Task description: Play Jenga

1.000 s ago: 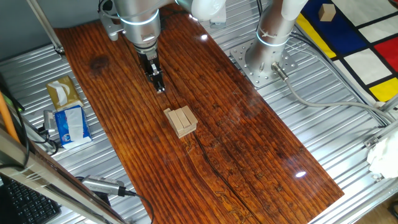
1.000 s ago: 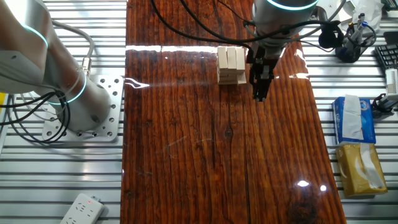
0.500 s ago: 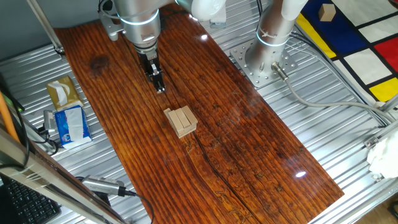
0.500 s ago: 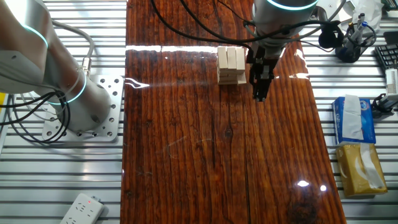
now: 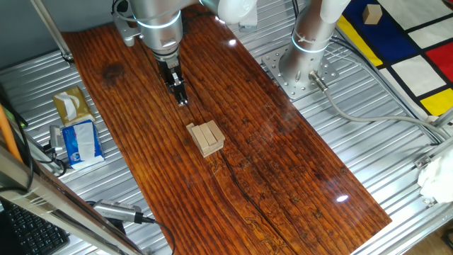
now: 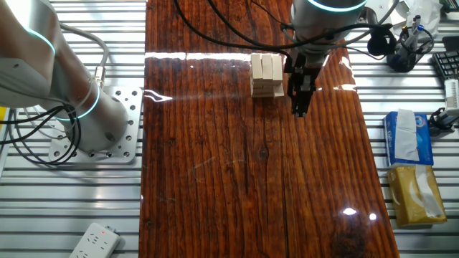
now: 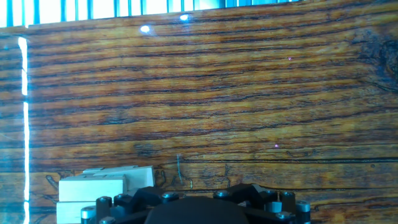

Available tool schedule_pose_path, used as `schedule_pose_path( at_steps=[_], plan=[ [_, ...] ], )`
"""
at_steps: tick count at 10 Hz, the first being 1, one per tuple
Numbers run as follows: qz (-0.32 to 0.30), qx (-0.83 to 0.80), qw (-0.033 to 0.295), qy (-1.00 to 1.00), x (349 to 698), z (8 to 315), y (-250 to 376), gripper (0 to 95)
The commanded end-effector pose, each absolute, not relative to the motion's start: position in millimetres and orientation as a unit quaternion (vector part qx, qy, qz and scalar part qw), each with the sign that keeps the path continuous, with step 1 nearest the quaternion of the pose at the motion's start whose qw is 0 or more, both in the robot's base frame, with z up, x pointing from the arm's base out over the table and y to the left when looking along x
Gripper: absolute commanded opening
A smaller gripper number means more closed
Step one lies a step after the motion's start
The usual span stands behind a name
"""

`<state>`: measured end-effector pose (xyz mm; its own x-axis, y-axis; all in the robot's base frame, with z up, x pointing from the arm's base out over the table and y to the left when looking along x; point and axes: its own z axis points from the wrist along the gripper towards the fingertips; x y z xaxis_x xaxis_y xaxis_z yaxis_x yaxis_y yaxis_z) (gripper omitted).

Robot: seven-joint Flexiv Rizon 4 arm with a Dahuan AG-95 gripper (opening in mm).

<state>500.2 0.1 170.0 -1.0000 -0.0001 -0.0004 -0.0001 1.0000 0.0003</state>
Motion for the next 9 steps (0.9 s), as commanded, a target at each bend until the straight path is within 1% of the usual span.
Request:
schedule_pose_path(
  at_steps=[1, 9],
  plan=[
    [0.009, -0.105, 0.001, 0.994, 500.0, 170.0, 0.1, 0.0],
    [0.003, -0.110, -0.002, 0.994, 500.2, 172.6, 2.5, 0.0]
  ],
)
